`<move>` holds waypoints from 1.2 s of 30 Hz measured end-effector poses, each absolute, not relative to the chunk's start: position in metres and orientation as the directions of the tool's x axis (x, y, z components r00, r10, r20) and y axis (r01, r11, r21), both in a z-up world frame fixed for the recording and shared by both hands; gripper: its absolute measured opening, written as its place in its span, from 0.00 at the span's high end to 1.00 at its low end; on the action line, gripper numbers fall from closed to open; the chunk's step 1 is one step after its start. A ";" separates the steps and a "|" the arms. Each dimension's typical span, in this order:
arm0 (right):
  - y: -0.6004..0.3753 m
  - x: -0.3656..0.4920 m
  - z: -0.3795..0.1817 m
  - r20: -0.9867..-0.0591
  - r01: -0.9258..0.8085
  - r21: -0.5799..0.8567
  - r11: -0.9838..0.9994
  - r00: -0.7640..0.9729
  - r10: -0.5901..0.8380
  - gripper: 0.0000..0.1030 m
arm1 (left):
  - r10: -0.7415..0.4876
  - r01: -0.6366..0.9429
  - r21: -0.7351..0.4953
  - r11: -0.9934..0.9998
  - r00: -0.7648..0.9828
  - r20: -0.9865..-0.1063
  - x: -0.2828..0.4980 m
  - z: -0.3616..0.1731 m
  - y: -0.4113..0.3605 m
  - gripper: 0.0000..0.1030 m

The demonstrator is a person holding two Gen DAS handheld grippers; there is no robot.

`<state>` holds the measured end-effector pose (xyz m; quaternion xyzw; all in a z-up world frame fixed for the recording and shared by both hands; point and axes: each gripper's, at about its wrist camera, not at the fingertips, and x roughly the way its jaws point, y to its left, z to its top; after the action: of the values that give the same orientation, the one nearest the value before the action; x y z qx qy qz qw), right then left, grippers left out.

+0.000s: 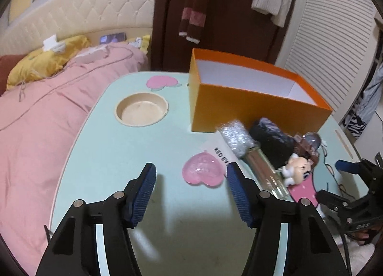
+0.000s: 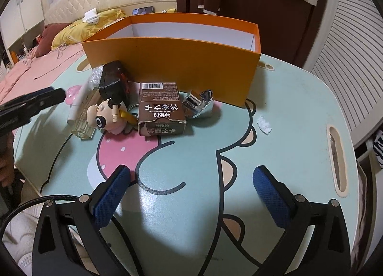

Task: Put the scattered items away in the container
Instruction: 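Reach to the table and grasp the pink heart with the left gripper, then lift the pink heart with left gripper while right gripper grasps the silver metal piece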

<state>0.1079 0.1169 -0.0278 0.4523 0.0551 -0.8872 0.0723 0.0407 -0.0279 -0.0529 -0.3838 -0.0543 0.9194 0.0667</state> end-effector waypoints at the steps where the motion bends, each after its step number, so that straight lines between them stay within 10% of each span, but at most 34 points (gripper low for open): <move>1: 0.118 0.108 -0.028 -0.810 0.179 -0.032 -0.983 -0.581 -0.079 0.01 | 0.165 -0.079 -0.154 -0.985 -0.691 -0.704 0.037 -0.055 -0.028 0.41; 5: 0.119 0.108 -0.028 -0.810 0.180 -0.031 -0.983 -0.580 -0.081 0.01 | 0.164 -0.102 -0.129 -0.986 -0.683 -0.712 0.022 -0.056 -0.025 0.44; 8: 0.120 0.109 -0.028 -0.810 0.179 -0.031 -0.983 -0.580 -0.080 0.01 | 0.175 -0.144 -0.104 -0.984 -0.662 -0.729 0.015 -0.060 -0.019 0.66; 21: 0.118 0.112 -0.025 -0.810 0.169 -0.030 -0.985 -0.581 -0.075 0.01 | 0.190 -0.176 -0.093 -0.980 -0.690 -0.699 0.034 -0.060 -0.007 0.67; 26: 0.121 0.112 -0.015 -0.775 0.170 -0.013 -0.985 -0.625 -0.097 0.30 | 0.198 -0.177 -0.103 -0.979 -0.690 -0.696 0.037 -0.061 -0.006 0.67; 36: 0.151 0.063 0.001 -0.719 0.041 0.216 -0.975 -0.669 -0.188 0.41 | 0.199 -0.180 -0.101 -0.978 -0.692 -0.694 0.036 -0.062 -0.006 0.67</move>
<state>0.0632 0.1512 0.0008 0.4017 -0.0912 -0.9091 0.0630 0.0362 -0.0064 -0.0622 -0.3789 -0.0125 0.9196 0.1031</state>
